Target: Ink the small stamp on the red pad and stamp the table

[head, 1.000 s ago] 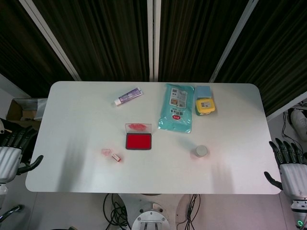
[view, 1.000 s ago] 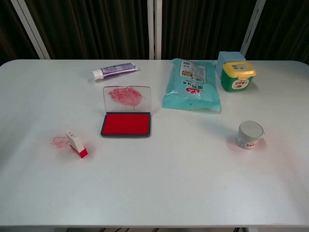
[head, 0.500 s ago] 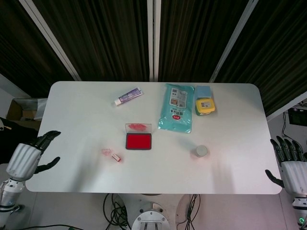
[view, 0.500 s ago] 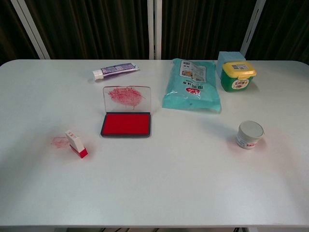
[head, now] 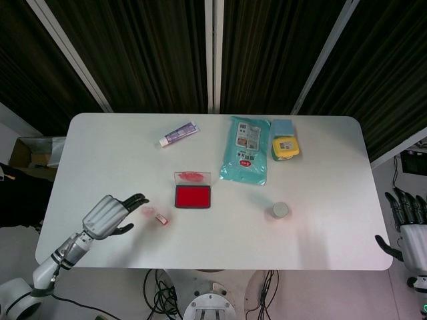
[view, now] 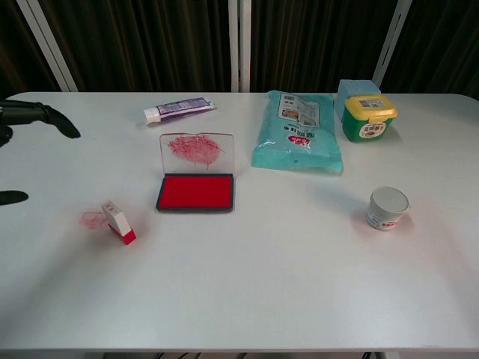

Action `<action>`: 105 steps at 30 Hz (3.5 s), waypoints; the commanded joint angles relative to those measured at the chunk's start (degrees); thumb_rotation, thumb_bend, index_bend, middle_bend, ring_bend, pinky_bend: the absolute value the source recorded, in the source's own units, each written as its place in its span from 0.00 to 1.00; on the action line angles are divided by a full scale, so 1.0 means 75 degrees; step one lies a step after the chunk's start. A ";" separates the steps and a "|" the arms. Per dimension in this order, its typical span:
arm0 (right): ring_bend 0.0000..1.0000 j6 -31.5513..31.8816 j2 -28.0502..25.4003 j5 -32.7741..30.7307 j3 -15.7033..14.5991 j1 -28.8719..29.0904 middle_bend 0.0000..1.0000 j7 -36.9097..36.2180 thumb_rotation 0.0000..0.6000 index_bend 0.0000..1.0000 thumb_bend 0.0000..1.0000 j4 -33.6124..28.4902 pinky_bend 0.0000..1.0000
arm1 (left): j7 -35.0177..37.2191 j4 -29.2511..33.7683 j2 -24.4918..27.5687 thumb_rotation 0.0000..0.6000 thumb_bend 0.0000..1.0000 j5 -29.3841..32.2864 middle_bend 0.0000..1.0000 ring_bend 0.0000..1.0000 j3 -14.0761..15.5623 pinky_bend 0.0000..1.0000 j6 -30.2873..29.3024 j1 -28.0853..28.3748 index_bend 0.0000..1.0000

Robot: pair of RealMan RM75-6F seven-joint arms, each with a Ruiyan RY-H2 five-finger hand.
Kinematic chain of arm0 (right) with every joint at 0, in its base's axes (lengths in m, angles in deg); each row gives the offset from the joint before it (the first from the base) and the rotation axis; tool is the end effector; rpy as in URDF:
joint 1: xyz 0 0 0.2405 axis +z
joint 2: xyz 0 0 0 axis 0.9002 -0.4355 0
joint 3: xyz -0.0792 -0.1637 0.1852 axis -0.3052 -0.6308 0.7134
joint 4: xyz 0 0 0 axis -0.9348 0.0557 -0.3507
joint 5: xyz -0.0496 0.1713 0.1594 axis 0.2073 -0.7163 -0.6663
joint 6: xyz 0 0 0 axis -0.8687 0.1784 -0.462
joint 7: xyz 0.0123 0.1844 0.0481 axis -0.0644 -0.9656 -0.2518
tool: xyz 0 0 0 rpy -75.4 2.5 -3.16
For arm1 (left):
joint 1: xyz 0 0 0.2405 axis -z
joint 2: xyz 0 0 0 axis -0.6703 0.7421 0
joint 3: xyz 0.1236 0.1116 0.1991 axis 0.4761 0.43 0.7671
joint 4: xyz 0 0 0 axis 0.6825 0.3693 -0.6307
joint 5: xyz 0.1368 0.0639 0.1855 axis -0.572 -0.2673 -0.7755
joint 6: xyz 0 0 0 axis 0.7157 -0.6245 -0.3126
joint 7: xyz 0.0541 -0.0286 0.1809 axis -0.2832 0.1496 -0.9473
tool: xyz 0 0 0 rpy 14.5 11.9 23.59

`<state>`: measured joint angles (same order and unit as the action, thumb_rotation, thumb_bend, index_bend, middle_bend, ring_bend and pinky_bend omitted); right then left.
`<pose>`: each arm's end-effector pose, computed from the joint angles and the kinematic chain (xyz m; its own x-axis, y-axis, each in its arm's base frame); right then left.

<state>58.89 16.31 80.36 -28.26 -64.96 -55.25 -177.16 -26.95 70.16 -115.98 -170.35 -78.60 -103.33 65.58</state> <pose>-0.3316 -0.1936 0.1618 0.5106 0.0436 0.8587 -0.8596 0.0034 0.5109 -0.2244 0.2820 0.0055 0.5308 0.1039 0.8411 0.6920 -0.6262 -0.3593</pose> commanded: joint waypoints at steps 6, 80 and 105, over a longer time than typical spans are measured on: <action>0.00 -0.0018 -0.0074 0.0019 0.0003 0.0009 0.00 0.0161 1.00 0.00 0.10 -0.0099 0.00 | 0.0289 -0.0880 -0.0988 1.00 0.20 -0.0087 0.23 0.87 0.0247 1.00 0.0273 0.0500 0.22; 0.00 -0.0368 -0.0057 -0.0458 0.0068 0.0036 0.00 0.0230 1.00 0.00 0.10 -0.0015 0.00 | 0.1876 -0.4607 -0.3241 1.00 0.34 0.0526 0.58 0.95 0.0999 1.00 -0.0600 0.1208 0.56; 0.00 -0.0303 -0.0101 -0.0453 0.0063 0.0000 0.00 0.0173 1.00 0.00 0.10 -0.0056 0.00 | 0.2004 -0.2271 -0.2860 1.00 0.41 0.2604 0.64 0.98 -0.0741 1.00 0.2517 0.3137 0.63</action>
<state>56.59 15.58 76.96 -27.80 -64.94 -53.93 -177.60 -11.42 54.46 -136.06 -151.52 -83.69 -85.47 88.25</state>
